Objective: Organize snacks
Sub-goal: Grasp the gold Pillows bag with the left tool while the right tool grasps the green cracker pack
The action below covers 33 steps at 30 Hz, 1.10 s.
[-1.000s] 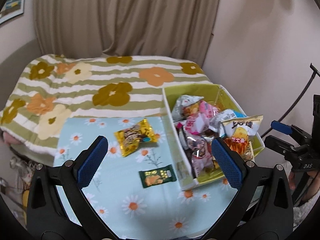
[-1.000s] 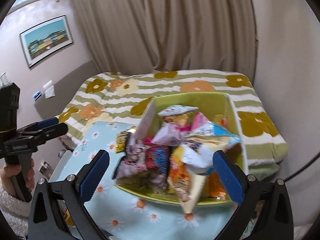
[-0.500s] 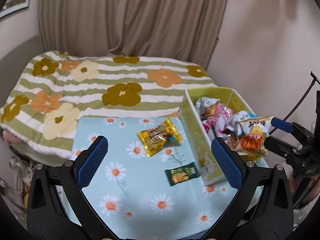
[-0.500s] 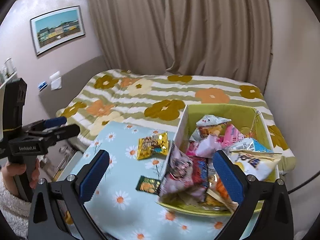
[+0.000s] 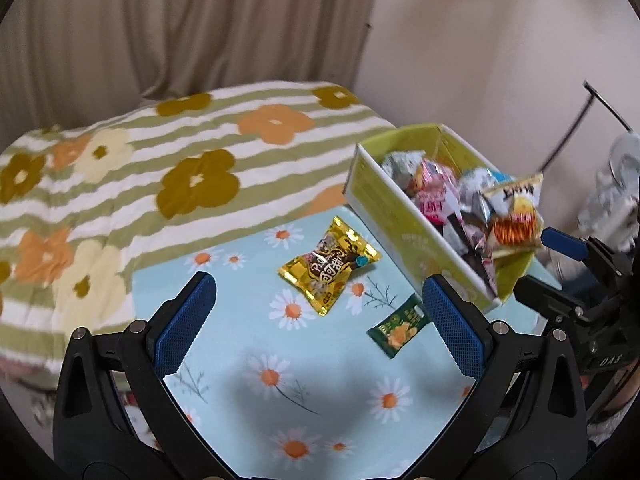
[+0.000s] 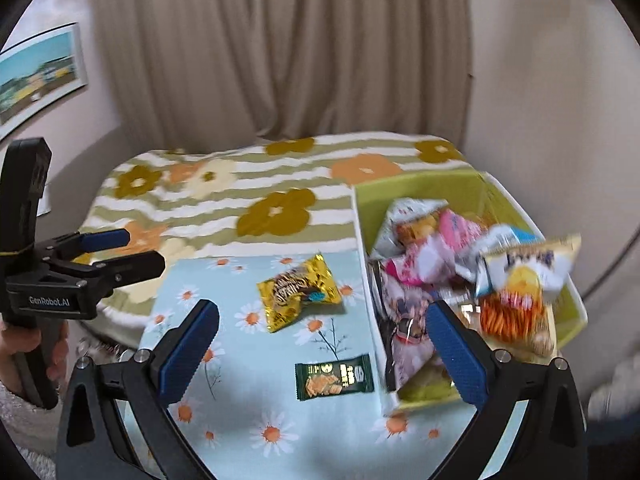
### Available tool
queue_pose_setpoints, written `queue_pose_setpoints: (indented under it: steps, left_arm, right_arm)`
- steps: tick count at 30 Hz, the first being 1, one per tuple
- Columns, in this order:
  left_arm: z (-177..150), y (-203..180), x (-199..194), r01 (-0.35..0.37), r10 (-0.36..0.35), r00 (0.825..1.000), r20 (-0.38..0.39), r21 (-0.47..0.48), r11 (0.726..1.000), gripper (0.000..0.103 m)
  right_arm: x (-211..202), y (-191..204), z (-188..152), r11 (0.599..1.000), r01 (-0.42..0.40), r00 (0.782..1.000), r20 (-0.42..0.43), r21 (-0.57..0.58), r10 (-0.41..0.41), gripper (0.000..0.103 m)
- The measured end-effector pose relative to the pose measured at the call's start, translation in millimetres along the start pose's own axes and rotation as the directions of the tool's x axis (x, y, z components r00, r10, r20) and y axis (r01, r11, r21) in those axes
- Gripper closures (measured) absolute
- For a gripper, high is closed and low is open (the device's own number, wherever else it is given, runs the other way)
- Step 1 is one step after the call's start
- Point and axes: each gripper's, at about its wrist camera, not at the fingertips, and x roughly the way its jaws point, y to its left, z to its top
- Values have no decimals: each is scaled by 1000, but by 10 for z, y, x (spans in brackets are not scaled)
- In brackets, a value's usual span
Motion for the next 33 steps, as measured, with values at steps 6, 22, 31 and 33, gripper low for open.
queue_pose_setpoints:
  steps: [6, 22, 31, 33]
  left_arm:
    - [109, 106, 463, 107, -99, 991, -85, 98, 989, 1]
    - [47, -64, 1968, 273, -190, 937, -292, 277, 921, 1]
    - [-49, -79, 2444, 296, -180, 915, -361, 299, 907, 1]
    - [-52, -76, 2495, 299, -180, 912, -367, 298, 906, 2]
  right_arm:
    - [247, 71, -229, 975, 134, 989, -81, 178, -121, 0]
    - [1275, 117, -1025, 865, 314, 941, -252, 392, -227, 0]
    - [1589, 6, -1041, 838, 354, 930, -256, 417, -265, 4]
    - [1617, 37, -993, 850, 352, 930, -244, 392, -273, 4]
